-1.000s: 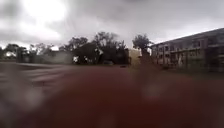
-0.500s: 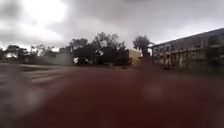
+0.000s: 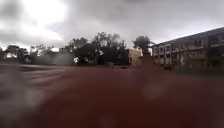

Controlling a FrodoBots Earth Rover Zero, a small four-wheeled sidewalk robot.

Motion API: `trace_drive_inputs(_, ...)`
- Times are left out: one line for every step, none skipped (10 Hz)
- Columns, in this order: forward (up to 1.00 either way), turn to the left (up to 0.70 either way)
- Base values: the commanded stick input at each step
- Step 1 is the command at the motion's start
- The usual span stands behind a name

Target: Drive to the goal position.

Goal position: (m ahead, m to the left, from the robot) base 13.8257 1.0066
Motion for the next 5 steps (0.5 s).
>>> trace_drive_inputs(0.45,0.27)
trace_drive_inputs(0.45,0.27)
trace_drive_inputs(0.45,0.27)
trace_drive_inputs(0.45,0.27)
trace_drive_inputs(0.45,0.27)
